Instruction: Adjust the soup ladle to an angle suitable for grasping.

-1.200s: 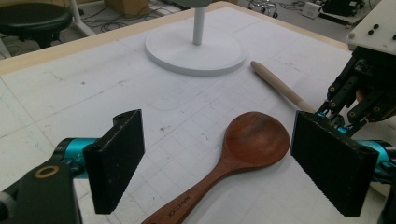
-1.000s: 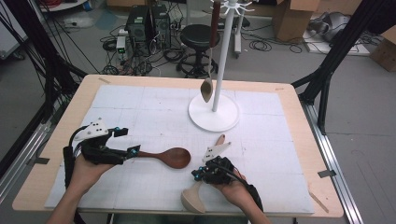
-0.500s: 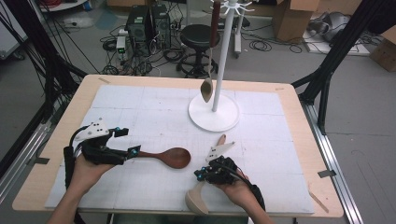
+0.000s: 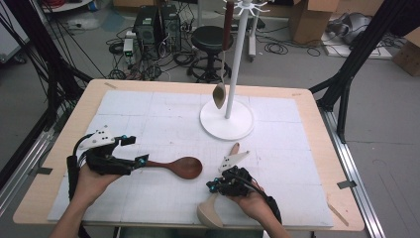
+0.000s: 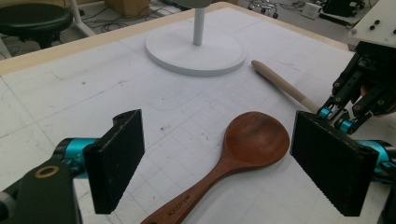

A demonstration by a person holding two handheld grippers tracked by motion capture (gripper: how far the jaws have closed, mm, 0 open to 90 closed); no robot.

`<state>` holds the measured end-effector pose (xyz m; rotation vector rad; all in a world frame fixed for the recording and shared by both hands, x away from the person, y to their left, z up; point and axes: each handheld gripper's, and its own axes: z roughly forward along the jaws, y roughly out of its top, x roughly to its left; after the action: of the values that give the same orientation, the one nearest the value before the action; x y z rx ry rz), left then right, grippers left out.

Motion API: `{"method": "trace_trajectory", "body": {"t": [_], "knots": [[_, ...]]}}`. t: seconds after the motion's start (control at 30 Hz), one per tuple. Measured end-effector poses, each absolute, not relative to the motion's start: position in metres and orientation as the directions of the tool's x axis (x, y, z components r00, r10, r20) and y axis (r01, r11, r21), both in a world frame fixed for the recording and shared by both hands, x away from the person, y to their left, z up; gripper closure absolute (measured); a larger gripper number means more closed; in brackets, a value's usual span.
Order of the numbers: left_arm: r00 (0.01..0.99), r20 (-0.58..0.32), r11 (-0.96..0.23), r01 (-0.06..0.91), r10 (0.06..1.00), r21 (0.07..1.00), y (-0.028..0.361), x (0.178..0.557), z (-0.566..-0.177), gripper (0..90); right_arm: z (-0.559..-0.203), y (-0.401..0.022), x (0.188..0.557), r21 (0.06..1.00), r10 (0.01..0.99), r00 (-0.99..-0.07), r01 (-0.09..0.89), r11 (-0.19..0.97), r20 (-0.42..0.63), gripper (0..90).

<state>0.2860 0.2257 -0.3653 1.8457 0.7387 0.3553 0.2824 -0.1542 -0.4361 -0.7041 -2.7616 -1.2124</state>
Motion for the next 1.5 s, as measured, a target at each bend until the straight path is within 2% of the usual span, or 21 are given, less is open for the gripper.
{"method": "trace_trajectory", "body": {"t": [1.5], "knots": [[0.766,-0.095,-0.248,0.320,0.636,0.914,0.2250,0.2860,-0.3655,18.3,-0.4388,-0.1576,0.2764,0.681,0.393,-0.895,0.423,0.598,0.211,89.9]]}}
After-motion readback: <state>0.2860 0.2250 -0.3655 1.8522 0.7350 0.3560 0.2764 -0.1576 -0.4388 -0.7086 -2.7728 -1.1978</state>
